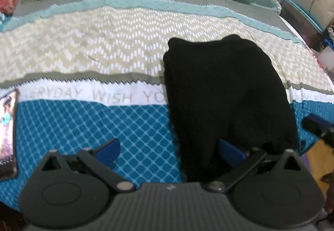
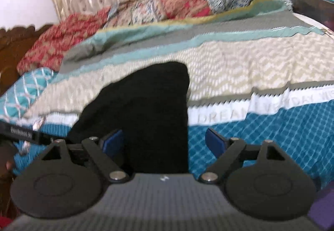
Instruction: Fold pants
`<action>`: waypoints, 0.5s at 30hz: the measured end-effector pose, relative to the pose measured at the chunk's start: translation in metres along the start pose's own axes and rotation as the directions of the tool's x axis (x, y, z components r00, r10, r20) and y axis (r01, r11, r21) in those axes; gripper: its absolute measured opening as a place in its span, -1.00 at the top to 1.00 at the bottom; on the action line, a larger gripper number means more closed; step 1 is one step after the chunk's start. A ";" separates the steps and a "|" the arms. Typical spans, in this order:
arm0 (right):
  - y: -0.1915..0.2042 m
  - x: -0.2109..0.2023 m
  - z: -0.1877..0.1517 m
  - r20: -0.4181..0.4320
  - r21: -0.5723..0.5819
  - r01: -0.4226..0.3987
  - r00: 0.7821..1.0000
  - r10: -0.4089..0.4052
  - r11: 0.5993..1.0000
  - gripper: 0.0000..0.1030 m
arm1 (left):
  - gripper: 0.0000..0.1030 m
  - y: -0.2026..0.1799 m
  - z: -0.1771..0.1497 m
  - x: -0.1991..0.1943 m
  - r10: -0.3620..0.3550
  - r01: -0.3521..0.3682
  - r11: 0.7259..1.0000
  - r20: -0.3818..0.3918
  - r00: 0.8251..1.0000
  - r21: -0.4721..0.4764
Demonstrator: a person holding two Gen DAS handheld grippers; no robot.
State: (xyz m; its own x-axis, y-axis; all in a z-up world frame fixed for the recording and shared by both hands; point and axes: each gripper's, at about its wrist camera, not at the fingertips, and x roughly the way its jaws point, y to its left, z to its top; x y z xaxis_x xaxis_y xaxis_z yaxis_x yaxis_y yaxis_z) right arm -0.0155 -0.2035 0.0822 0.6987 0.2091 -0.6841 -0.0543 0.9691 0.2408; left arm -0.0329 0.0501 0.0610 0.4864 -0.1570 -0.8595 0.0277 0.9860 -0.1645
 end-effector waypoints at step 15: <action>-0.010 0.005 0.000 -0.008 0.148 -0.026 1.000 0.028 0.989 -0.70 | -0.99 0.005 0.004 -0.006 0.042 -0.042 0.998 0.017 0.999 -0.037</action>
State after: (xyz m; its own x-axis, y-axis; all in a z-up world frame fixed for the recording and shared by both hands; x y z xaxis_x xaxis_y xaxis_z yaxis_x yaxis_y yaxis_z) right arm -0.0114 -0.2119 0.0762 0.6911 0.2372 -0.6828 0.0336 0.9331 0.3582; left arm -0.0324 0.0561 0.0674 0.5019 -0.1143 -0.8574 -0.0249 0.9889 -0.1464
